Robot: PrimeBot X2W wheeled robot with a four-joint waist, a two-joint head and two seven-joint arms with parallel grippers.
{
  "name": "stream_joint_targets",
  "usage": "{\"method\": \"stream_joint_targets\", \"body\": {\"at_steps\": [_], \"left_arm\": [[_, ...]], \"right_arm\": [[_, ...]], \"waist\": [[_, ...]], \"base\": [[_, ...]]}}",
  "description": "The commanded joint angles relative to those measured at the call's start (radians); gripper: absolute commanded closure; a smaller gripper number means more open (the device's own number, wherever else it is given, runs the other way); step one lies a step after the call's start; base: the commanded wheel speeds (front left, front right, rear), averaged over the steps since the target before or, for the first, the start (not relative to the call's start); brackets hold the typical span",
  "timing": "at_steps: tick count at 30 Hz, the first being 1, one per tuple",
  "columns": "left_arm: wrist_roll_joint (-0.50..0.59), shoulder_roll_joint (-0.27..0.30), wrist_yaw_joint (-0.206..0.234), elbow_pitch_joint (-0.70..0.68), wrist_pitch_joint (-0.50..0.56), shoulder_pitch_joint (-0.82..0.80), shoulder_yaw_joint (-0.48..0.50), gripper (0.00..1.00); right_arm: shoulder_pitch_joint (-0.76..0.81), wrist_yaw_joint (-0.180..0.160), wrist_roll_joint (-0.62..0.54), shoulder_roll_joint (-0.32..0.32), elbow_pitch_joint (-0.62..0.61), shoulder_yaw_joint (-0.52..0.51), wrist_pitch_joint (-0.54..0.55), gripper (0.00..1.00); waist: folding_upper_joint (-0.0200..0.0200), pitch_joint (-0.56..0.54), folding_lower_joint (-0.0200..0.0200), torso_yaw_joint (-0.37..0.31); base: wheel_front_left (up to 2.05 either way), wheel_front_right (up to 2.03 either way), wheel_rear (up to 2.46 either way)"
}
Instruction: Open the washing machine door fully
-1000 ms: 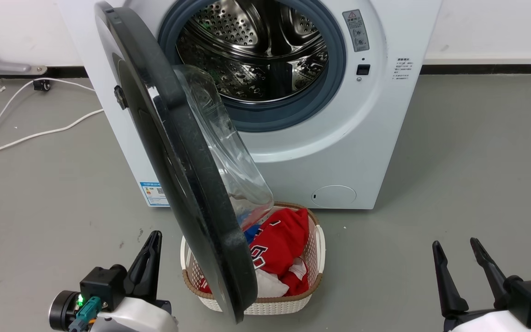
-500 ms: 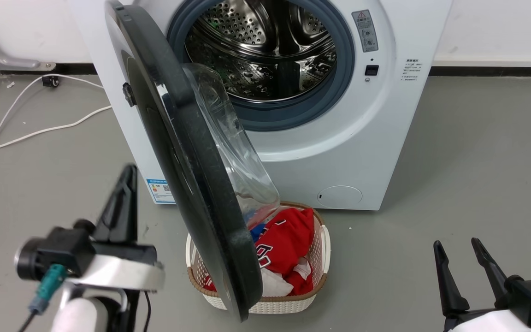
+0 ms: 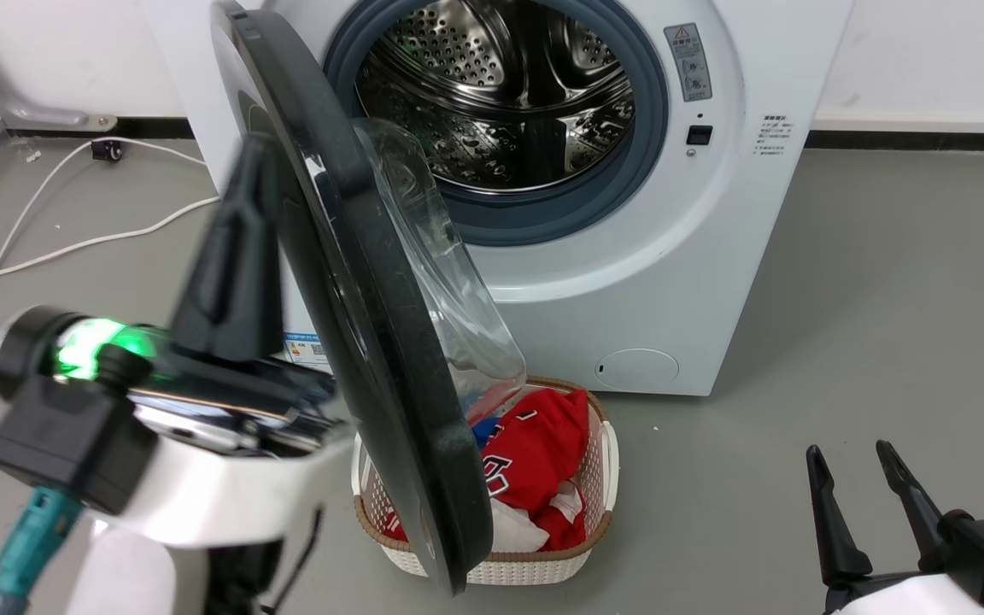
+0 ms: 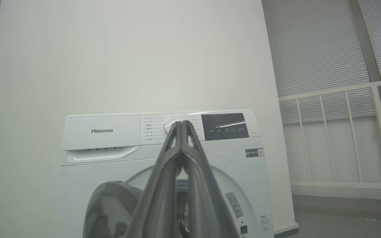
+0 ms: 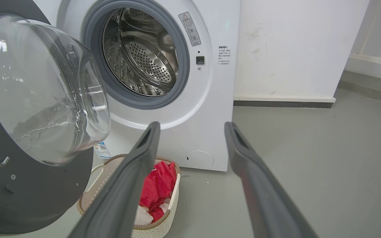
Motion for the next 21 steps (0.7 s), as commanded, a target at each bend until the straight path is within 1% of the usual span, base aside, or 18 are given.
{"method": "stream_joint_targets", "body": {"at_steps": [1, 6, 10, 14, 17, 21], "left_arm": [[0.005, -0.014, -0.007, -0.041, 0.025, 0.002, -0.036, 1.0], [-0.02, -0.036, -0.028, -0.116, 0.108, 0.052, -0.142, 1.0], [-0.05, -0.044, -0.049, -0.128, 0.19, 0.11, -0.242, 1.0], [-0.075, -0.044, -0.071, -0.101, 0.267, 0.174, -0.349, 1.0], [-0.085, -0.039, -0.085, -0.056, 0.314, 0.213, -0.427, 1.0], [-0.088, -0.032, -0.092, 0.021, 0.342, 0.246, -0.482, 1.0]], "right_arm": [[-0.001, 0.0, 0.004, 0.004, 0.002, -0.001, -0.004, 0.0], [0.005, 0.0, 0.007, 0.004, 0.0, 0.003, -0.003, 0.0], [0.012, 0.0, 0.018, 0.003, 0.002, 0.003, -0.007, 0.0], [0.015, 0.0, 0.024, 0.003, 0.005, 0.002, -0.012, 0.0], [0.01, 0.0, 0.023, 0.003, 0.006, 0.0, -0.016, 0.0], [-0.001, 0.0, 0.026, 0.003, 0.012, 0.007, -0.02, 0.0]], "waist": [[-0.0001, -0.004, -0.0001, 0.002], [-0.0001, -0.013, -0.0001, 0.003], [-0.0001, -0.016, -0.0001, 0.01], [-0.0001, -0.013, -0.0001, 0.017], [-0.0001, -0.011, -0.0001, 0.022], [-0.0001, -0.008, -0.0001, 0.023]], "base": [[0.0, 0.0, 0.0], [0.0, 0.0, 0.0], [0.0, 0.0, 0.0], [0.0, 0.0, 0.0], [0.0, 0.0, 0.0], [0.0, 0.0, 0.0]]}}
